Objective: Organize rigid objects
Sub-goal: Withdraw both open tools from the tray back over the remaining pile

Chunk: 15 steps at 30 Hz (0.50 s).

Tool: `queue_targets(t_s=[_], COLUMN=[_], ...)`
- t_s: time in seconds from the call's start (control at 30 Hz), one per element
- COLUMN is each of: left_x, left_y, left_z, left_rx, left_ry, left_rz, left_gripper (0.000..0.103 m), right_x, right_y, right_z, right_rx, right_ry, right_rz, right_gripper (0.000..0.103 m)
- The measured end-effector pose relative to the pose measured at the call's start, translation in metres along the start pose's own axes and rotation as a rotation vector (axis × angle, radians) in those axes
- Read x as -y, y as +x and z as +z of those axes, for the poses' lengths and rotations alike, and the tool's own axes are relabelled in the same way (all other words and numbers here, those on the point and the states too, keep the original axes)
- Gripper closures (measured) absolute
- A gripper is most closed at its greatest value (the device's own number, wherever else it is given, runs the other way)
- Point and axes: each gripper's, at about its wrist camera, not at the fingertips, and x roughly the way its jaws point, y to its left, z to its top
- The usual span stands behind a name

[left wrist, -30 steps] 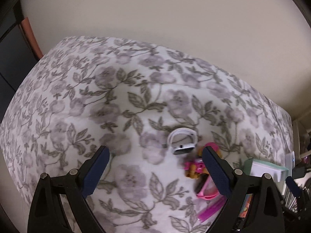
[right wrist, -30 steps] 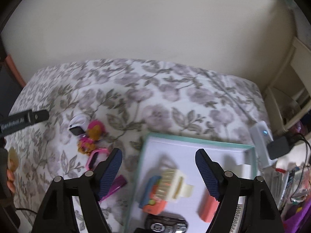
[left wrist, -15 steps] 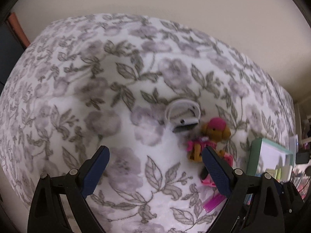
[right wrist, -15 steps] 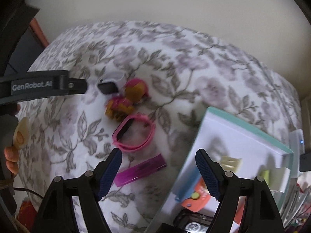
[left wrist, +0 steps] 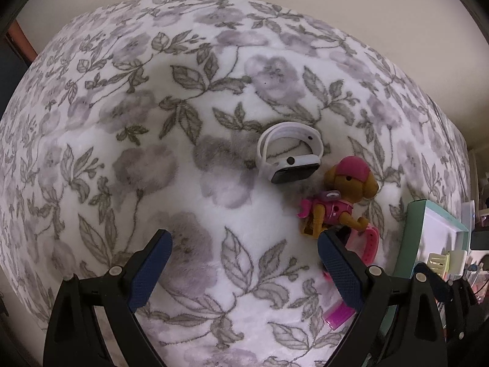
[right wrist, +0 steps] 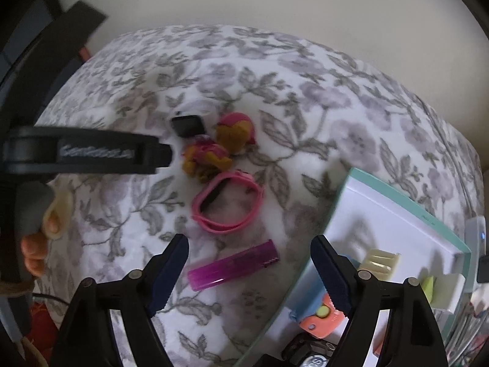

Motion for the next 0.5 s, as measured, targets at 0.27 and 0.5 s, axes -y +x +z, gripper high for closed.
queue_targets(t_s=[0.27, 0.5], left_x=[-0.002, -0.003], left_y=[0.002, 0.004], left_z=[0.000, 0.000], left_rx=[-0.012, -0.022], left_ry=[-0.001, -0.003], left_rz=[-0.008, -0.009], left_gripper=[0.007, 0.007], right_x=[-0.010, -0.015], right_y=[0.021, 0.026], right_z=[-0.006, -0.010], right_rx=[-0.071, -0.081], right_ry=[-0.042, -0.074], right_rz=[0.000, 0.009], right_gripper=[0.018, 0.017])
